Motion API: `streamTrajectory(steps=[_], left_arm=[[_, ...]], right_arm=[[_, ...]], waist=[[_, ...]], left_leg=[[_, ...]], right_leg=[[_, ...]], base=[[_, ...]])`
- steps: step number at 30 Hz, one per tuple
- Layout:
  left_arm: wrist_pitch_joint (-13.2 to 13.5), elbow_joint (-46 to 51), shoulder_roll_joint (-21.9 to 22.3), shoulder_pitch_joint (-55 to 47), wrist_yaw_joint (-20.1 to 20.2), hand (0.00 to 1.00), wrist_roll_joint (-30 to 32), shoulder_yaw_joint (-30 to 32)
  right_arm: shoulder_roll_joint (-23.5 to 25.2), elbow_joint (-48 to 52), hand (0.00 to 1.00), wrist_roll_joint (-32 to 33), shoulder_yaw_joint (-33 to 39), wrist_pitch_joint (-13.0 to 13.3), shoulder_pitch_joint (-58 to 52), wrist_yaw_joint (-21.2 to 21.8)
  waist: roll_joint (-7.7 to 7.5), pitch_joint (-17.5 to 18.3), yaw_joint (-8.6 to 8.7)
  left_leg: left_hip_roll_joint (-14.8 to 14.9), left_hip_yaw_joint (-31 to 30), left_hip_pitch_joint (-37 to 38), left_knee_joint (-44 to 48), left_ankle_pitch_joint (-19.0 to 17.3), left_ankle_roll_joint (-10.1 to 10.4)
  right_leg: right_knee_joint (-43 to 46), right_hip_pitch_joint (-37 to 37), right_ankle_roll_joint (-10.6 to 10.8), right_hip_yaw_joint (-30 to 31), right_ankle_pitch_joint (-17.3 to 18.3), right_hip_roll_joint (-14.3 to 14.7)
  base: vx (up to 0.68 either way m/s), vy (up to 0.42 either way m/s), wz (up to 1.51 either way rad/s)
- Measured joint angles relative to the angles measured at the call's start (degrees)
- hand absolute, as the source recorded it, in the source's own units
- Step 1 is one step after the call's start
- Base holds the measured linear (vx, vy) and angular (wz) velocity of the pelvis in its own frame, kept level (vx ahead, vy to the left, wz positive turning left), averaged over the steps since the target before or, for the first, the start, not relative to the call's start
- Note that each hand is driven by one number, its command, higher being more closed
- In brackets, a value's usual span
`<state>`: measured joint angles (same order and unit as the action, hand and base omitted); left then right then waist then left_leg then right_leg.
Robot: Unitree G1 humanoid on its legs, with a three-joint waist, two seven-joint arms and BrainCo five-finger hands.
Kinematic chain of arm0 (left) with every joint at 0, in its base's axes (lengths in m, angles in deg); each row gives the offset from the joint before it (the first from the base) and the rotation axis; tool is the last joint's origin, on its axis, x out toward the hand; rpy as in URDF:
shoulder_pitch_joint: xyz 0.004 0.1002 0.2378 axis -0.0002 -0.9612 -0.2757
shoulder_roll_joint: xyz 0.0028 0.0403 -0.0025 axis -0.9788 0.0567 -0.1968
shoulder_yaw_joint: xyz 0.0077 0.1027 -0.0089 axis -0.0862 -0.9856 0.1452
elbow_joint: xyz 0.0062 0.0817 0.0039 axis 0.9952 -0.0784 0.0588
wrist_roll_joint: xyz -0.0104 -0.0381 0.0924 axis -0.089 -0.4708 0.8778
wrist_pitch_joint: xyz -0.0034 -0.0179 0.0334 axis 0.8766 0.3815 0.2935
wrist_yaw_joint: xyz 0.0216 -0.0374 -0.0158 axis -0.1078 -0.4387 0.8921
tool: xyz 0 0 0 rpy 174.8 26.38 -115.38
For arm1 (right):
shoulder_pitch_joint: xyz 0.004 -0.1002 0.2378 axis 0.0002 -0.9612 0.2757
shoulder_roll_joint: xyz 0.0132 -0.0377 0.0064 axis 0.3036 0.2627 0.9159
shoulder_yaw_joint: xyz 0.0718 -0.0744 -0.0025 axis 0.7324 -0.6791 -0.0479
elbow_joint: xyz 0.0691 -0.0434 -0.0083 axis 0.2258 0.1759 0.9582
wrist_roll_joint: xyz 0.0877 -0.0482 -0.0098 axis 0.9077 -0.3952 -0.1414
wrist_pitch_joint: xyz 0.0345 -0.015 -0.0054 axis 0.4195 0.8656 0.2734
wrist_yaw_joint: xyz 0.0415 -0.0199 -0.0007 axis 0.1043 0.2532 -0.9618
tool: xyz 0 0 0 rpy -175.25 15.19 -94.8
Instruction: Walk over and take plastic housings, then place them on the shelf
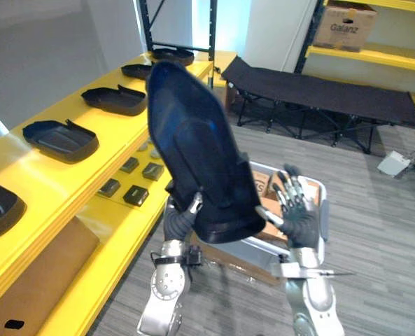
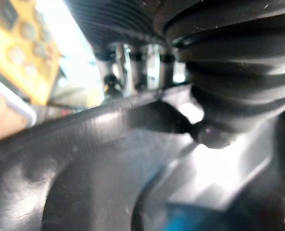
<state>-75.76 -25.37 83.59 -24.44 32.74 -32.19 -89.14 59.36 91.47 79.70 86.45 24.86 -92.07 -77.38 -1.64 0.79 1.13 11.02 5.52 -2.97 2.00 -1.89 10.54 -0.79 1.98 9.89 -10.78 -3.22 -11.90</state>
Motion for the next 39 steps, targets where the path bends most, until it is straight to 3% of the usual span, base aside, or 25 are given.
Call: streamTrajectory(steps=[3,8,13,22,25,28,33,35,39], left_arm=[[-0.1,0.0,-0.2,-2.3,-1.9,1.0,-0.3,4.3],[0.1,2.3,0.4,-3.4,-2.1,1.0,-0.1,3.5],[0.2,3.3,0.3,-3.8,-3.0,1.0,0.8,3.8],[0.3,6.6,0.4,-4.9,-5.4,1.0,7.2,5.2],[0.4,9.2,0.5,-5.2,-6.0,1.0,9.3,9.2],[0.4,11.0,0.5,-5.3,-7.7,1.0,11.6,13.4],[0.4,15.9,0.5,-5.7,-11.3,1.0,13.8,22.1],[0.4,16.4,0.7,-6.5,-12.6,1.0,13.8,24.4],[0.5,18.5,0.9,-7.9,-12.7,1.0,13.8,24.6]], right_arm=[[0.0,-4.3,0.0,1.4,3.5,0.3,-3.6,-0.1],[1.4,-11.7,0.0,1.4,4.2,0.1,-5.5,0.0],[1.5,-15.4,0.0,1.5,6.6,0.0,-7.3,0.1],[1.5,-17.8,0.0,-0.8,5.9,0.0,-5.2,0.1],[0.4,-20.4,0.0,-1.3,3.2,0.1,-0.9,-0.1],[-1.2,-23.6,0.0,-2.3,-1.0,0.0,3.9,-0.1],[-2.8,-25.5,0.0,-3.2,-4.6,0.0,14.3,0.0],[-2.9,-26.0,0.0,-3.2,-6.8,0.0,17.6,0.1],[-2.7,-27.0,0.0,-3.1,-11.5,0.0,24.1,0.2]], waist=[[0.0,0.0,-0.13],[0.08,0.0,-0.15],[1.2,0.8,-0.04],[1.22,0.8,-0.24],[0.99,0.6,-0.55],[0.63,0.4,-2.58],[-1.34,-1.3,-8.33],[-1.97,-1.3,-10.12],[-3.63,-2.5,-11.26]], left_leg=[[0.0,0.0,0.0,0.0,-0.1,0.1],[0.0,0.5,0.3,0.0,-0.2,0.1],[0.0,1.2,0.9,0.0,-0.4,0.0],[0.0,1.0,0.8,0.0,-0.4,0.0],[-0.5,-2.8,-1.7,0.7,-0.3,0.0],[-1.8,-8.9,-3.4,1.0,0.4,0.0],[-4.6,-20.5,-7.0,1.3,2.0,0.2],[-4.8,-21.4,-7.0,0.4,2.5,0.3],[-4.3,-19.8,-6.9,0.6,2.3,0.3]], right_leg=[[-0.1,0.0,0.0,0.0,0.0,0.0],[-0.2,-0.2,0.0,0.2,0.0,0.0],[-0.2,-0.2,0.1,0.9,0.1,-0.1],[-0.1,-0.2,0.1,0.8,0.1,-0.1],[-0.2,-1.4,0.5,-3.0,0.7,-0.5],[0.0,-4.2,0.9,-9.4,1.5,-1.0],[0.2,-9.5,1.5,-21.1,3.6,-1.3],[0.3,-9.9,1.2,-22.0,3.9,-1.2],[0.3,-8.7,1.1,-20.2,3.9,-1.2]], base=[[0.01,0.001,0.0],[-0.01,0.002,-0.02],[-0.01,0.003,-0.07],[0.0,0.0,0.01],[0.0,0.001,0.65],[0.04,0.013,1.09],[0.04,0.008,1.11],[0.06,-0.007,0.43],[0.01,-0.004,-0.22]])
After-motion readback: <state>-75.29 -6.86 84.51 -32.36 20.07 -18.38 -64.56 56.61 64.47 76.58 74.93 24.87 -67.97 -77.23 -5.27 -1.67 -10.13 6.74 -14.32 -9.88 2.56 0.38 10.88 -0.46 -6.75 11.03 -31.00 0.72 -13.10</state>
